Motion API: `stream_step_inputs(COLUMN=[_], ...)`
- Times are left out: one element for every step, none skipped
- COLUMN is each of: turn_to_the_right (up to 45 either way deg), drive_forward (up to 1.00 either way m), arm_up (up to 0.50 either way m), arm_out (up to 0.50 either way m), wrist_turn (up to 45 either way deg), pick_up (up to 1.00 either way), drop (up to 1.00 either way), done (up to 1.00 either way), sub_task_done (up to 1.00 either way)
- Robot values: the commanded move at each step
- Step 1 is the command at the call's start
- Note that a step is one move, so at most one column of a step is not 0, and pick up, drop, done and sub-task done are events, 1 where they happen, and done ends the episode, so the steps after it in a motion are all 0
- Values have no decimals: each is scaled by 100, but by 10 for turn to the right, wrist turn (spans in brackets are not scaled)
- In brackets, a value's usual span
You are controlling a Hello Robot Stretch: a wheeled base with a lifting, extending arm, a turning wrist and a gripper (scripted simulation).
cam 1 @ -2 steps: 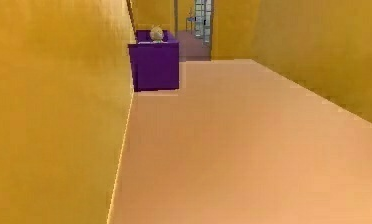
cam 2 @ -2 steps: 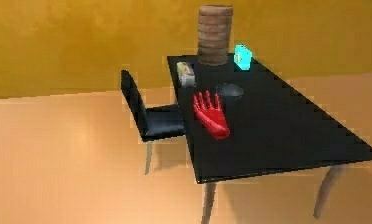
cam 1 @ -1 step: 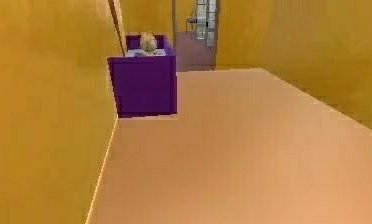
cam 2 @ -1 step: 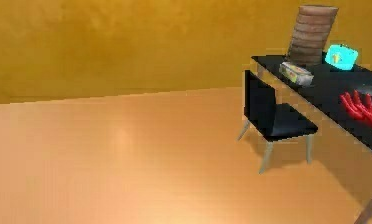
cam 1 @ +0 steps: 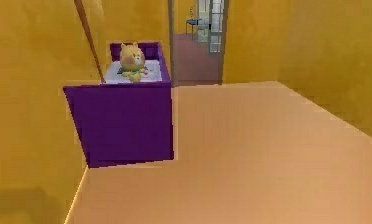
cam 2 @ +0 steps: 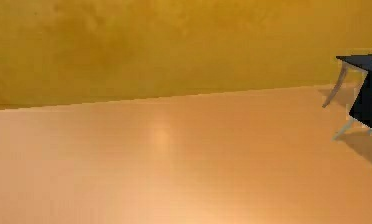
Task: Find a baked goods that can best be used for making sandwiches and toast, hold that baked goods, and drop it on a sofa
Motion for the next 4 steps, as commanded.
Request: stream_step_inputs(turn_to_the_right=[30, 0, 0, 0], drive_forward=[0, 100, 100, 100], arm_up=[0, 0, 0, 0], arm_out=[0, 0, 0, 0], wrist_turn=[0, 0, 0, 0], pick_up=[0, 0, 0, 0], drop=[0, 0, 0, 0], done=[0, 0, 0, 0], sub_task_done=[0, 0, 0, 0])
